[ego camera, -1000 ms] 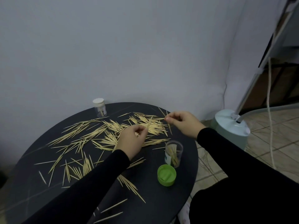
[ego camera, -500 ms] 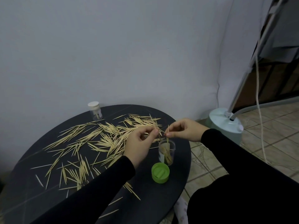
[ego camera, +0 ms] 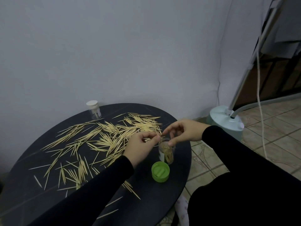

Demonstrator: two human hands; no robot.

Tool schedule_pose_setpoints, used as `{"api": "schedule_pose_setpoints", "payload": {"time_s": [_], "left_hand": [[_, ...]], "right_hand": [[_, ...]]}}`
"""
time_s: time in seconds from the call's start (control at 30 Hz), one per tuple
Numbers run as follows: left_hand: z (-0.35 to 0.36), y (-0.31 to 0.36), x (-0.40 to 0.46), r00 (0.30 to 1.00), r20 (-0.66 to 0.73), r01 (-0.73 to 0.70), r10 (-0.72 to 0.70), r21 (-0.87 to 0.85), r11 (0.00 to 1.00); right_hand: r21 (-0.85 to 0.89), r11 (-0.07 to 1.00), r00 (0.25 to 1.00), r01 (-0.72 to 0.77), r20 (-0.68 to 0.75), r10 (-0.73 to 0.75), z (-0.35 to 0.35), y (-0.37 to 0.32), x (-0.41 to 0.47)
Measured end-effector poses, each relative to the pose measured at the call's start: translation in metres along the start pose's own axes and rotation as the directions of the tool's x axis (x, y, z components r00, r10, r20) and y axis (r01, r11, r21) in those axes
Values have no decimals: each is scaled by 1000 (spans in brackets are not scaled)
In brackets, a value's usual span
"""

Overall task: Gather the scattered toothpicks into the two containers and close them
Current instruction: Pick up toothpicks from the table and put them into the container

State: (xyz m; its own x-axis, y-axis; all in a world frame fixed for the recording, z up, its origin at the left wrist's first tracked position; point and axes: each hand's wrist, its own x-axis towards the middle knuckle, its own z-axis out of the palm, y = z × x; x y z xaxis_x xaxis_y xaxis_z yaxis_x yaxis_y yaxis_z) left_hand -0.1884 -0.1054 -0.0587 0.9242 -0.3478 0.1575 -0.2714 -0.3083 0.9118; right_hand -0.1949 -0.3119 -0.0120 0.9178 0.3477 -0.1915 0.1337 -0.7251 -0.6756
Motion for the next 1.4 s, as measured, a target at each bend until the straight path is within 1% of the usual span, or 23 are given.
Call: {"api": "schedule_pose_setpoints", "payload": {"time_s": [0.13, 0.2, 0.27, 0.33, 0.53, 0.63, 0.7, 0.83, 0.9, 0.97, 1.07, 1.13, 1.2, 1.27, 1.33, 1.4], "left_hand": [[-4, -2, 1, 998, 43, -47, 44, 88, 995], [-6, -5, 2, 993, 42, -114, 108, 204, 972], [-7, -3, 1, 979, 83, -201, 184, 306, 930], [-7, 3, 2, 963, 124, -268, 238, 361, 893], [-14, 14, 6, 940, 129, -340, 315, 366, 866], [-16, 11, 4, 921, 136, -386, 365, 439, 811], [-18, 10, 4, 912, 176, -410, 371, 455, 791], [-30, 9, 7, 885, 305, -445, 352, 331, 832], [-33, 8, 7, 857, 356, -488, 373, 329, 808], [-31, 5, 7, 844, 359, -518, 398, 360, 776], [-24, 4, 7, 859, 309, -506, 408, 395, 767], [-20, 2, 8, 881, 298, -470, 368, 454, 757], [-19, 0, 8, 892, 317, -446, 321, 512, 734], [-19, 0, 8, 903, 313, -420, 295, 491, 763], [-21, 0, 10, 936, 213, -346, 280, 428, 835], [-25, -5, 13, 971, 64, -234, 229, 429, 873]], "right_hand": [[-88, 988, 981, -129, 132, 140, 1, -3, -2], [-120, 983, 978, -140, 138, 156, 2, -6, -2], [-120, 984, 981, -134, 127, 149, 3, -7, -2], [-115, 985, 982, -131, 118, 145, 4, -7, -1], [-128, 983, 986, -129, 88, 141, 7, -9, 2], [-108, 985, 985, -133, 97, 144, 8, -9, 4], [-107, 985, 983, -138, 106, 149, 7, -9, 4], [-122, 982, 980, -147, 118, 161, 6, -9, 5], [-117, 982, 979, -151, 120, 165, 7, -10, 5], [-105, 983, 979, -151, 124, 164, 7, -10, 5], [-117, 981, 978, -153, 123, 167, 7, -12, 4], [-122, 980, 977, -159, 124, 174, 7, -13, 4], [-129, 979, 976, -161, 129, 177, 7, -13, 5], [-149, 974, 970, -173, 147, 194, 7, -12, 6], [-189, 963, 959, -194, 169, 226, 6, -10, 9], [-222, 950, 955, -218, 154, 255, 5, -6, 13]]}}
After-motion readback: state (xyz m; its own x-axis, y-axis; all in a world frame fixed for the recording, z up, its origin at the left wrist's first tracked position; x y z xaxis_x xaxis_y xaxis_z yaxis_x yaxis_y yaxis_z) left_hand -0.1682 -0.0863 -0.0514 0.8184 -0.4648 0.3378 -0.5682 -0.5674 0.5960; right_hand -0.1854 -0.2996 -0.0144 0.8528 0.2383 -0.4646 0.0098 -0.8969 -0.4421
